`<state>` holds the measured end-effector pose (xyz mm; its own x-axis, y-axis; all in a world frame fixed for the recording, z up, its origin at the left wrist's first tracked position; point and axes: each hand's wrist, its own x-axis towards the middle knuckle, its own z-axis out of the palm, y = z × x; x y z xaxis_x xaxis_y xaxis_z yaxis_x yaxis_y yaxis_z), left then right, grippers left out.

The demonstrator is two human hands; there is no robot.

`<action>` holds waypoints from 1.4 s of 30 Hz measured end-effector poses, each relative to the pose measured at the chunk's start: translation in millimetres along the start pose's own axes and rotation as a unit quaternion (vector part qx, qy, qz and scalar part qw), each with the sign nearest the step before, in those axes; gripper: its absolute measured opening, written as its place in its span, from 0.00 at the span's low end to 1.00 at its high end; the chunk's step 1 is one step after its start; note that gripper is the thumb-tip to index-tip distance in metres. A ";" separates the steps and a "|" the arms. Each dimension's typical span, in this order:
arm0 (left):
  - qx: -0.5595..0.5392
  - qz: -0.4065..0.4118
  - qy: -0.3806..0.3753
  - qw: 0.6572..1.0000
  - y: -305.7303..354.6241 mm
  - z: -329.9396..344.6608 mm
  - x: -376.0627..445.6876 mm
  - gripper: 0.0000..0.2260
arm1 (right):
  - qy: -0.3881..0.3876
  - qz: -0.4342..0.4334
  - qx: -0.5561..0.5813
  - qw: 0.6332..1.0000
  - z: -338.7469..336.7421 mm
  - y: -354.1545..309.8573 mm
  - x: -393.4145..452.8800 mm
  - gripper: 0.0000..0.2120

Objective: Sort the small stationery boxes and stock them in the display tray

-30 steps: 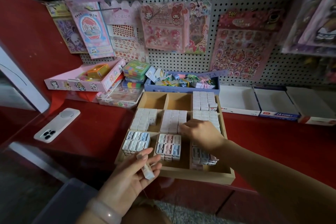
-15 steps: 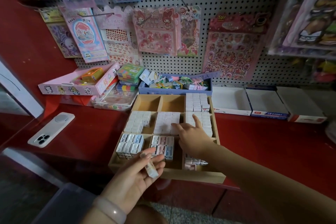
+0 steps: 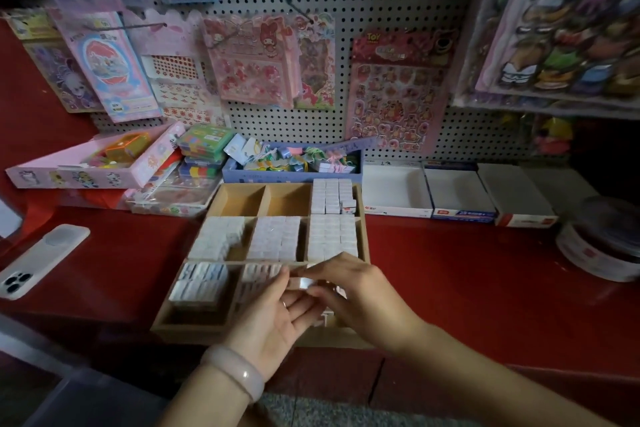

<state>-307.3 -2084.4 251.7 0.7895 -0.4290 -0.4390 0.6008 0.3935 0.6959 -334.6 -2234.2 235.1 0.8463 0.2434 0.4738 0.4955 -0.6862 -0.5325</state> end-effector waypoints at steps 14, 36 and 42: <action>0.237 0.120 0.042 0.963 36.4 -3.2 15.2 0.10 | 0.157 0.327 -0.085 0.928 -54.1 84.2 42.5 0.04; 0.290 0.131 0.032 0.948 24.1 42.7 34.6 0.09 | 0.180 0.309 0.389 0.849 -33.9 20.7 36.4 0.08; 0.304 0.119 0.026 0.945 22.2 34.7 36.4 0.07 | 0.126 0.301 0.317 0.890 -50.4 39.5 25.4 0.10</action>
<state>-269.6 -2119.4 270.9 0.9073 -0.3411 -0.2460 0.2351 -0.0737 0.9692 -303.3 -2289.7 261.5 0.9645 -0.2552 0.0683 0.0450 -0.0961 -0.9944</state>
